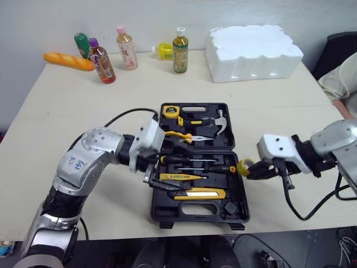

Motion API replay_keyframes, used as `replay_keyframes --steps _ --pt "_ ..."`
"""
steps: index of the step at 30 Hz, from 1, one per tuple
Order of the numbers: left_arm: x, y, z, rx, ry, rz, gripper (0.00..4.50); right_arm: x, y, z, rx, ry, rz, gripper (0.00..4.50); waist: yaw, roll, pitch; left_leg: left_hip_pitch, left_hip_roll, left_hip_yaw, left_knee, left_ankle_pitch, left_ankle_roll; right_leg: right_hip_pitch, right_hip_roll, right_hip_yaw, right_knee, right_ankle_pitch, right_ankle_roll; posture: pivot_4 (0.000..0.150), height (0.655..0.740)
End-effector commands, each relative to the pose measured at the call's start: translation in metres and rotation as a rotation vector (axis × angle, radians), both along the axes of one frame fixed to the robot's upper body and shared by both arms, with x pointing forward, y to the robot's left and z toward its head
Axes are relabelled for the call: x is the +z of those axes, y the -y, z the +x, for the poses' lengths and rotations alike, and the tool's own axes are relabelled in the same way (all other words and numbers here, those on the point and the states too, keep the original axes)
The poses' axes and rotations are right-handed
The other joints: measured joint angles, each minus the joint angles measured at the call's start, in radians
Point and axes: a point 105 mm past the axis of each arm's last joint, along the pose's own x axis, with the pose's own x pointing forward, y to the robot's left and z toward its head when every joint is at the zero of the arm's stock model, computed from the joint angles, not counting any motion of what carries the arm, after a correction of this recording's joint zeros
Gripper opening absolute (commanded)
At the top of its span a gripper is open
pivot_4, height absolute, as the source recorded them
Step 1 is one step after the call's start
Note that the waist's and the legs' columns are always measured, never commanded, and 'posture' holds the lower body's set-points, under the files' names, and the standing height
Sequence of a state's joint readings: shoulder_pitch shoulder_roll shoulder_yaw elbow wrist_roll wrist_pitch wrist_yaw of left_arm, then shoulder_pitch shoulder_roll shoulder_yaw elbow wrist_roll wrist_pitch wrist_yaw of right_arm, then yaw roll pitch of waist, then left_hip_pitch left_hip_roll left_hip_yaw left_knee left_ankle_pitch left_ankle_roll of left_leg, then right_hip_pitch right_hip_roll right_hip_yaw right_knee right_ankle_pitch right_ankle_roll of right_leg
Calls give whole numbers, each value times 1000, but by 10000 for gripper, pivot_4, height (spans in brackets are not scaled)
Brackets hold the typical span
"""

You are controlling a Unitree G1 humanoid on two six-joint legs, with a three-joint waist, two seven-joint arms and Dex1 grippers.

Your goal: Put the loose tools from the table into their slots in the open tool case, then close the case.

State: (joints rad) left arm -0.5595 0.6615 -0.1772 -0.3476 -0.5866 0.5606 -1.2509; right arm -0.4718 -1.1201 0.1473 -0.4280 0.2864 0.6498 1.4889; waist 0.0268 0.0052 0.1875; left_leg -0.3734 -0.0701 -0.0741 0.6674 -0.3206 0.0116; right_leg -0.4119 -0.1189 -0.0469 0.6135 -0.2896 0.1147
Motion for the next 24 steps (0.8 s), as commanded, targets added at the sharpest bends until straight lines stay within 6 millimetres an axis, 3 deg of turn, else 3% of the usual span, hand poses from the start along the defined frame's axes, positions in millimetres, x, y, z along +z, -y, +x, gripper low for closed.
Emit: replay_keyframes --steps 1,8,14,20,24 --pt "-3 0 -13 -70 50 38 45000 1 -23 -19 45 -4 47 809 4 0 0 0 0 0 0 0 0 0 0 1 0 0 0 1500 7390" --pt "-10 1 -16 -101 54 52 45000 -30 -28 -39 73 -54 -8 809 3 -1 0 0 0 0 0 -1 2 1 0 1 -2 1 0 1500 7390" --pt "-9 2 -15 -97 60 42 45000 -42 -18 -44 83 -48 -70 809 0 -1 0 0 0 1 0 -1 2 1 1 1 -2 1 0 1500 7390" --pt "-9 1 -15 -92 62 42 45000 -45 -21 -45 109 -48 -52 809 0 -1 0 1 1 1 0 -1 2 1 1 2 -2 1 0 1500 7390" --pt "-9 0 -14 -80 68 46 45000 -41 -26 -51 125 -76 -17 16715 0 -1 0 1 1 1 0 -1 2 1 2 2 -2 1 0 1500 7390"
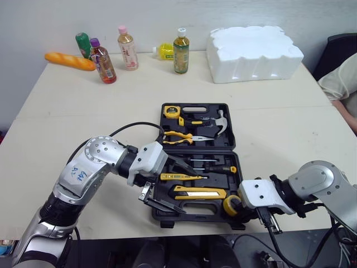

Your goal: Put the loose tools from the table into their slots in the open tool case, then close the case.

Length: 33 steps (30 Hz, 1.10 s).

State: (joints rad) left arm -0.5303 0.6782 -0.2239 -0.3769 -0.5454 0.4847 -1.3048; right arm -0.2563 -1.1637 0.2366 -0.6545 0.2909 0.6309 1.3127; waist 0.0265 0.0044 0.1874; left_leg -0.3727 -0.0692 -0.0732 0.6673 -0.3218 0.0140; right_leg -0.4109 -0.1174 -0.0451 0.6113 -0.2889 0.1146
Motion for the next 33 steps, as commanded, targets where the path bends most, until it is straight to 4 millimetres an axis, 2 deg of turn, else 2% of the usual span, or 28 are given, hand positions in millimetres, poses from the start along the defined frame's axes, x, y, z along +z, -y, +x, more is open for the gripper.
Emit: replay_keyframes --steps 1,2,4,7,12,18,25,28,31,32,33 --pt "2 -3 -1 4 25 -2 45000 9 -10 -12 52 -51 54 21519 0 0 0 0 0 0 0 0 0 0 0 0 0 0 0 1500 7390" --pt "2 -3 0 9 22 0 45000 18 -13 -15 64 -69 87 26436 0 0 0 0 0 0 0 0 0 0 0 0 -1 0 0 1500 7390" --pt "3 -5 3 15 22 6 45000 29 -18 -14 69 -73 122 26436 0 0 0 0 1 0 0 0 0 0 0 0 -1 0 0 1500 7390" --pt "3 -7 6 19 27 14 45000 34 -21 -10 67 -43 148 26436 0 0 0 0 1 0 0 0 0 0 1 0 0 0 0 1500 7390" --pt "7 -7 9 37 38 12 45000 33 -11 -6 19 -34 190 26436 5 0 0 0 1 0 0 0 0 0 0 0 -1 0 0 1500 7390" --pt "9 -10 9 58 50 13 45000 39 -8 4 -59 -21 403 26436 -1 -1 0 0 1 1 0 -1 1 1 1 0 0 0 0 1500 7390" --pt "2 -6 8 54 38 10 45000 36 0 17 -152 4 538 26436 0 -1 0 1 1 1 0 0 0 1 1 1 0 0 0 1500 7390" --pt "1 -4 7 44 31 11 45000 28 -4 17 -173 -10 602 18426 1 -1 0 1 1 1 0 0 0 1 1 1 0 0 0 1500 7390" --pt "-1 -1 6 28 29 13 45000 11 -7 10 -167 6 631 3545 2 -1 0 1 1 1 0 0 0 1 1 1 0 0 0 1500 7390" --pt "-1 0 5 23 30 14 45000 6 -7 8 -158 25 627 538 2 -1 0 1 1 1 0 0 0 1 1 1 0 0 0 1500 7390" --pt "-1 0 5 18 28 21 45000 -3 -8 1 -138 16 611 538 1 -1 0 1 1 1 0 0 0 1 1 1 0 0 0 1500 7390"
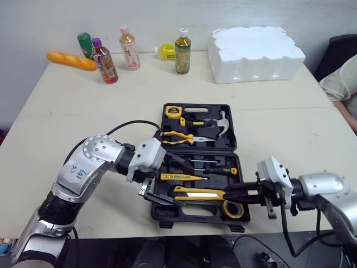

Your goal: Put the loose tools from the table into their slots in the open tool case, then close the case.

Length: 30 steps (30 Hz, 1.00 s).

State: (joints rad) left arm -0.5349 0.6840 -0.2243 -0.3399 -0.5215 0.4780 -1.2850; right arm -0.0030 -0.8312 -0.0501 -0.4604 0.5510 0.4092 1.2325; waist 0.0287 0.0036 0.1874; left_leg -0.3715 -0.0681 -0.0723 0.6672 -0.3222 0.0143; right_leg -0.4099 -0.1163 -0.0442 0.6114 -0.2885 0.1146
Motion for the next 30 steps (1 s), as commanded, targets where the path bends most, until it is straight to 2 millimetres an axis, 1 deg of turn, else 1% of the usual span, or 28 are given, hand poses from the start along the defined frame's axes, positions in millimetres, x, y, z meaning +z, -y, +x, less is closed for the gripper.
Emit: replay_keyframes --steps 1,4,8,10,12,16,18,20,21,23,25,26,28,30 --pt "2 2 -4 -40 26 14 45000 -17 -4 -14 57 50 -25 538 -1 0 0 0 0 0 0 0 0 0 0 0 0 0 0 1500 7390" --pt "1 -2 -6 -56 8 43 45000 -29 -3 -17 44 21 -17 538 -2 0 0 1 -1 1 0 0 0 0 0 1 1 0 0 1500 7390" --pt "2 -2 -4 -63 20 52 45000 -50 4 -10 -66 -59 -14 538 -4 0 0 2 0 1 0 0 0 0 1 2 2 0 0 1500 7390" --pt "2 -2 -2 -64 23 51 45000 -68 11 -17 -83 -118 -41 538 -3 -1 -1 2 0 1 0 0 0 1 1 2 1 0 0 1500 7390" --pt "2 -2 -2 -67 26 53 45000 -78 14 -23 -108 -179 -28 538 -3 -5 -4 4 0 1 0 0 -1 2 1 2 1 0 0 1500 7390" --pt "2 -3 -1 -74 33 61 45000 -79 14 -19 -209 -226 61 538 -2 -14 -9 5 1 -1 0 0 -1 5 1 1 0 0 0 1500 7390" --pt "2 -4 0 -73 34 61 45000 -81 17 -17 -242 -233 78 538 -2 -15 -10 7 1 -1 0 0 -1 7 1 1 -1 0 -1 1500 7390" --pt "2 -4 0 -73 35 61 45000 -82 20 -16 -266 -241 91 538 -2 -15 -10 13 2 -1 -1 -2 -1 13 1 1 -3 0 -1 1500 7390" --pt "2 -4 0 -73 35 62 45000 -82 21 -16 -270 -242 94 538 -2 -15 -10 16 3 -1 -2 -3 -2 17 1 1 -5 0 -2 1500 7390" --pt "1 -5 2 -70 40 65 45000 -82 21 -18 -259 -241 72 538 -2 -15 -10 18 7 -1 -2 -6 -2 20 1 1 -7 0 -2 1500 7390" --pt "0 -6 4 -63 43 64 45000 -73 14 -19 -236 -239 91 538 -2 -15 -10 18 7 -1 -2 -6 -2 19 1 1 -7 -1 -2 1500 7390" --pt "0 -6 6 -48 37 57 45000 -64 8 -19 -215 -227 110 538 -2 -15 -10 18 7 -1 -2 -6 -2 19 1 1 -7 -1 -2 1500 7390" --pt "-3 -11 12 15 17 51 45000 -42 -3 -18 -186 -177 142 538 -2 -14 -9 17 8 -1 -2 -6 -3 18 1 1 -7 0 -3 1500 7390" --pt "-7 -23 22 110 9 56 45000 -16 -8 -11 -214 -119 184 538 -4 -12 -8 17 8 -1 -2 -6 -3 17 1 1 -7 -1 -3 1500 7390"
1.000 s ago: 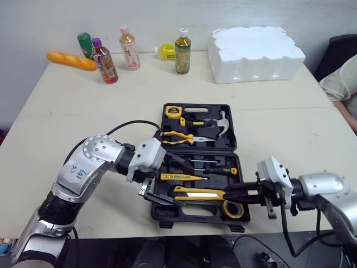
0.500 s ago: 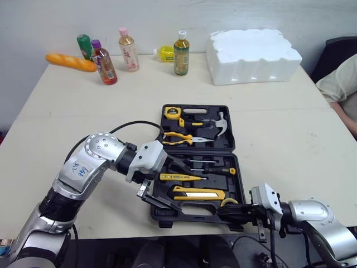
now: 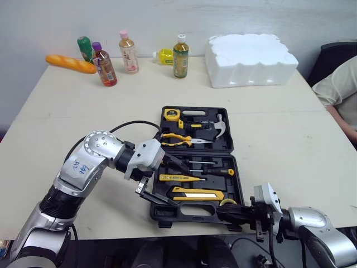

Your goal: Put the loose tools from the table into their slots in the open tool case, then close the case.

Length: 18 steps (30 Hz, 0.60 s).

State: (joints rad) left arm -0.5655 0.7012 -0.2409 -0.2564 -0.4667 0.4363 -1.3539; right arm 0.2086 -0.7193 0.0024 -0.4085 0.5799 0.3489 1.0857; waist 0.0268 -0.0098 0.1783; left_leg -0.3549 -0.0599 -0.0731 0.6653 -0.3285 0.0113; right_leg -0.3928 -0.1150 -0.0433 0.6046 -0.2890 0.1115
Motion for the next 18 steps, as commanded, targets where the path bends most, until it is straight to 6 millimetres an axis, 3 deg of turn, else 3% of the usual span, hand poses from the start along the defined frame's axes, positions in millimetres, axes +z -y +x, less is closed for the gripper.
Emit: replay_keyframes --steps 1,3,4,6,9,12,14,15,18 --pt "-2 -21 17 164 7 -9 45000 44 -5 12 -69 100 43 538 -6 3 2 0 0 0 0 0 0 -1 0 0 0 0 0 1500 7390" --pt "-3 -31 24 233 8 -14 45000 56 0 21 -130 137 31 538 -5 3 2 0 1 1 0 -1 -1 -3 0 1 2 0 -1 1500 7390" --pt "-3 -43 33 307 24 -30 45000 59 13 33 -209 181 -50 538 -3 3 2 0 1 1 -1 -1 -2 -3 1 0 2 -1 -2 1500 7390" --pt "-5 -71 53 471 58 -44 39647 63 47 57 -359 264 -216 0 -1 3 2 0 1 1 -1 -1 -2 -3 1 0 2 -1 -2 1500 7390" --pt "-18 -96 72 597 80 1 27332 65 77 76 -494 249 -289 0 4 3 2 -1 0 1 -1 -1 -1 -3 1 0 2 -1 -2 1500 7390" --pt "-33 -104 86 650 69 52 13031 55 93 89 -550 225 -380 0 7 3 2 -1 0 1 -1 -1 -1 -4 1 -1 1 -1 -2 1500 7390" --pt "-45 -104 94 673 45 81 2979 46 95 96 -543 208 -426 0 5 3 2 -2 0 1 -1 -1 0 -4 1 -1 1 -1 -2 1500 7390" --pt "-49 -102 100 695 46 84 1104 44 93 99 -530 208 -434 0 4 3 2 -2 -1 1 -1 -1 0 -4 1 -1 1 0 -2 1500 7390" --pt "-53 -90 112 716 34 64 1104 40 81 108 -490 213 -431 0 -1 3 2 -3 -2 1 -1 0 0 -6 2 -2 2 0 -1 1500 7390"
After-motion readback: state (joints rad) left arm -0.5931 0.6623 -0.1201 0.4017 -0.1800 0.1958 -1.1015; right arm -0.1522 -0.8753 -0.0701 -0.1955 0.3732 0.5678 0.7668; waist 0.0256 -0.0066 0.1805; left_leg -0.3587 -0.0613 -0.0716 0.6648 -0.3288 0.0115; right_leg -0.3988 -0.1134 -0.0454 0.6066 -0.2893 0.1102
